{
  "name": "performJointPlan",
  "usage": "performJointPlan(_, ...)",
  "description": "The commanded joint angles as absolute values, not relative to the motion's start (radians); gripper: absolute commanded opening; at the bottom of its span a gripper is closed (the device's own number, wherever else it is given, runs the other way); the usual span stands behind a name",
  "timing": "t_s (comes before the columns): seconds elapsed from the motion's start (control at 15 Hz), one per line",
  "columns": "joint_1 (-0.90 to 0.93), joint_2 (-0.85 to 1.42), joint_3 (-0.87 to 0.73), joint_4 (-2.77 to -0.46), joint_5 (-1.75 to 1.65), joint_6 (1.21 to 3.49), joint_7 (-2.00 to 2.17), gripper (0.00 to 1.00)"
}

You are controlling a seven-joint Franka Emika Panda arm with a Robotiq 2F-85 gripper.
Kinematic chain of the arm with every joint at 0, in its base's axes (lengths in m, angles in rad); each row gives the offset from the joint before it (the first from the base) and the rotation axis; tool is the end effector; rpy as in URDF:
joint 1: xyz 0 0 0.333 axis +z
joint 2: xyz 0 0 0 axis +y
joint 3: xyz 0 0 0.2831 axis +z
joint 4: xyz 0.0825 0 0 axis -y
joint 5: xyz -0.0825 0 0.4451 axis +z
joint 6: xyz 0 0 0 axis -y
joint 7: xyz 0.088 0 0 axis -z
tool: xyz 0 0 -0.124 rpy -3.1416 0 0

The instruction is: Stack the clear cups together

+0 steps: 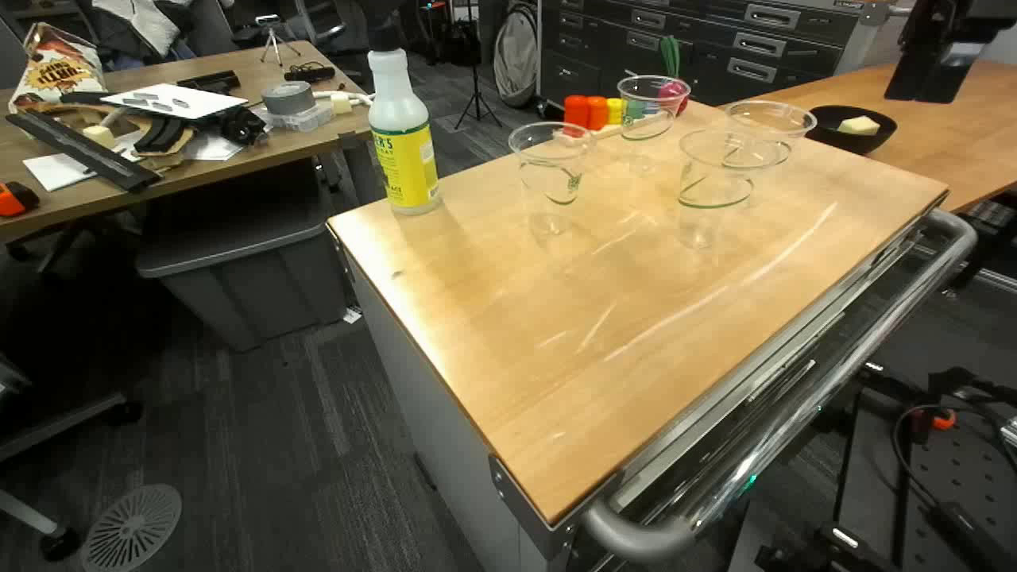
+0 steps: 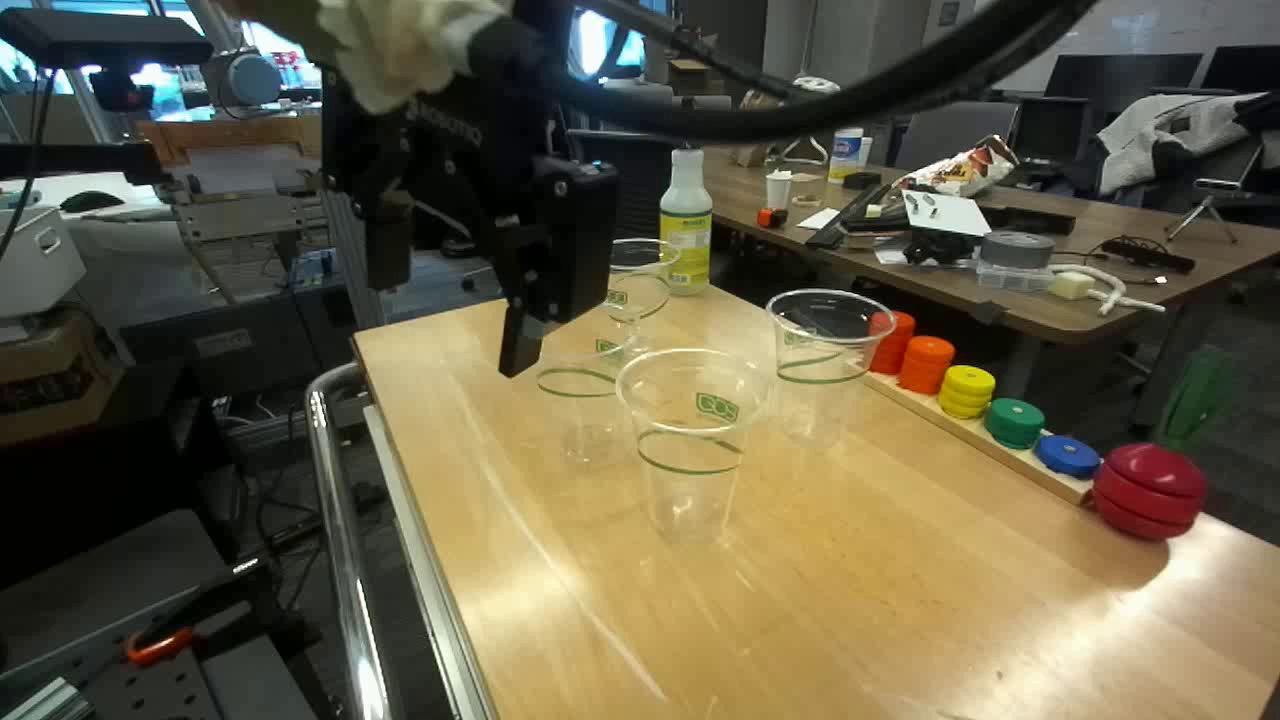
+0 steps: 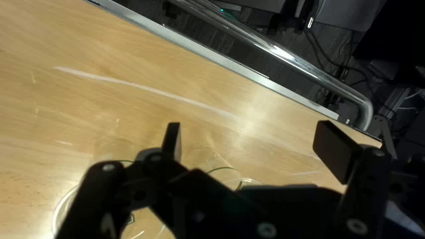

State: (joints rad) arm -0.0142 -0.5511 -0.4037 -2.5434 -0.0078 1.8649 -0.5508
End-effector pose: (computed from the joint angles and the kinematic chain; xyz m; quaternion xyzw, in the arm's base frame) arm 0.4041 -0.1604 0.3597 -0.9864 -0.1027 0.0291 0.1251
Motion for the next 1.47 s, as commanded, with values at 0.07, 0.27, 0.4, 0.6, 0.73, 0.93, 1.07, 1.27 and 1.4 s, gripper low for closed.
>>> performJointPlan(0.07,-0.049,-0.544,-0.372,-2.54,0.01,1.864,-0.567,1.0)
performJointPlan(0.27,-0.049,-0.545,-0.372,-2.539,0.01,1.864,-0.567,1.0)
performJointPlan(0.4,-0.049,-0.545,-0.372,-2.539,0.01,1.864,-0.567,1.0)
performJointPlan(0.6,-0.064,-0.523,-0.38,-2.513,0.016,1.865,-0.567,1.0)
performJointPlan(0.73,-0.082,-0.51,-0.382,-2.489,0.02,1.868,-0.55,1.0)
performJointPlan(0.93,-0.109,-0.481,-0.39,-2.45,0.042,1.916,-0.523,1.0)
performJointPlan(1.07,-0.121,-0.453,-0.39,-2.425,0.062,1.96,-0.501,1.0)
performJointPlan(1.27,-0.134,-0.397,-0.37,-2.4,0.078,2.059,-0.439,1.0)
performJointPlan(1.4,-0.143,-0.35,-0.347,-2.389,0.052,2.114,-0.381,1.0)
